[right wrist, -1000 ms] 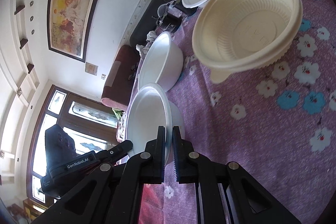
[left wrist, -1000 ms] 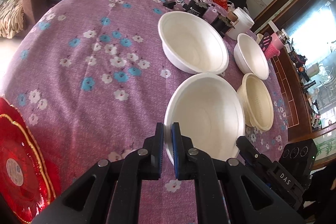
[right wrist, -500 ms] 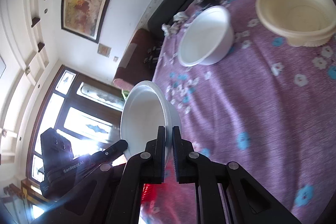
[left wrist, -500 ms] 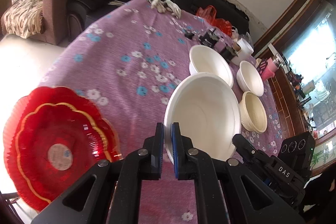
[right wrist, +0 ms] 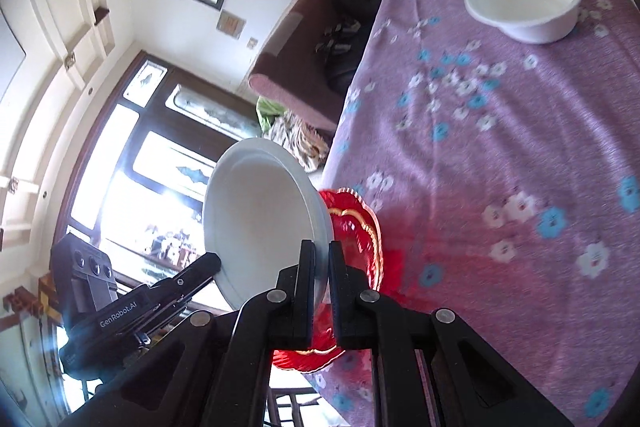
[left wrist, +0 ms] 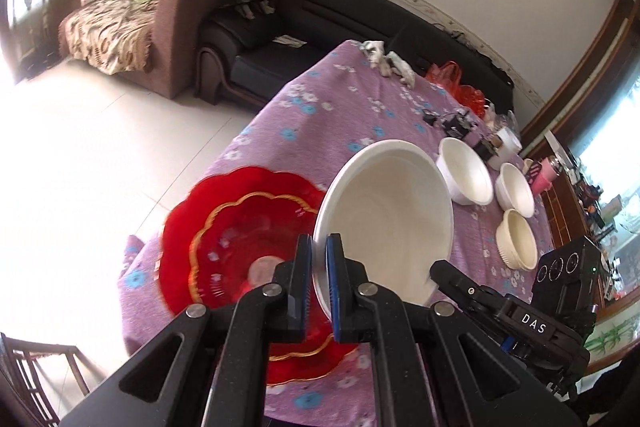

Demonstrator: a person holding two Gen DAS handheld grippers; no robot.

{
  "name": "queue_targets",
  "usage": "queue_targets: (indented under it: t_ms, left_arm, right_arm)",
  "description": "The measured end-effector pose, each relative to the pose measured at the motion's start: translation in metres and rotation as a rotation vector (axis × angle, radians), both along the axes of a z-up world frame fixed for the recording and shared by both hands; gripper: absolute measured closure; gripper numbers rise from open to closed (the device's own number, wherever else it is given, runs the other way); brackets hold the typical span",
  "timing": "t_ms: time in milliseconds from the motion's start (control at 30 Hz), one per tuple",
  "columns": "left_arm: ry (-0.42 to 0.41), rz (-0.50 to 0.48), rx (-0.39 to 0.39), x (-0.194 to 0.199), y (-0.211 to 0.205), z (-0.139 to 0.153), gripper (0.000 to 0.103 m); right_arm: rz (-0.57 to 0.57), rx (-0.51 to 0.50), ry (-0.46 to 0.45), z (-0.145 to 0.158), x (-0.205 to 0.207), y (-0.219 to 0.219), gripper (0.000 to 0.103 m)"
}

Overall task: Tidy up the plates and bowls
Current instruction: 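Carry the white bowl over and lower it into the red plate stack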

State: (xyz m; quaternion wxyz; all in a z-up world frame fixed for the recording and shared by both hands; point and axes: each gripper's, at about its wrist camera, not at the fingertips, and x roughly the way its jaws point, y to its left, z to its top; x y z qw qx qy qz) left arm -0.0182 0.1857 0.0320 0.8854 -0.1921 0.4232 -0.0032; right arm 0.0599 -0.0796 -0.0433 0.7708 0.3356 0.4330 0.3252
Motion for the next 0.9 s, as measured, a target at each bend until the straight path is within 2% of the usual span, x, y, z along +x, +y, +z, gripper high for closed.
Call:
queue_targets:
  t_ms: [233,600,667,867,900]
  left_arm:
    - [0.054,0.053,-0.044,-0.01,0.029,-0.029,0.096]
    - [0.085,0.065,-0.053,-0.018,0.037,-0.046,0.096]
    - [0.094,0.067,-0.045,-0.018,0.037,-0.049,0.096]
    - [0.122,0.066,0.043,-0.016,0.031,-0.057,0.095]
    - [0.124,0.066,0.054,-0.016,0.031,-0.058,0.093]
  right_arm:
    - [0.06,-0.048,0.04,-0.02,0.002,0.034,0.095]
    - [0.077,-0.1,0.071,-0.034,0.006,0.051,0.095]
    - [0.081,-0.105,0.078,-0.037,0.005,0.054,0.095]
    - [0.094,-0.129,0.104,-0.047,0.009,0.061,0.095]
    - [0.095,-0.133,0.106,-0.049,0.009,0.062,0.095]
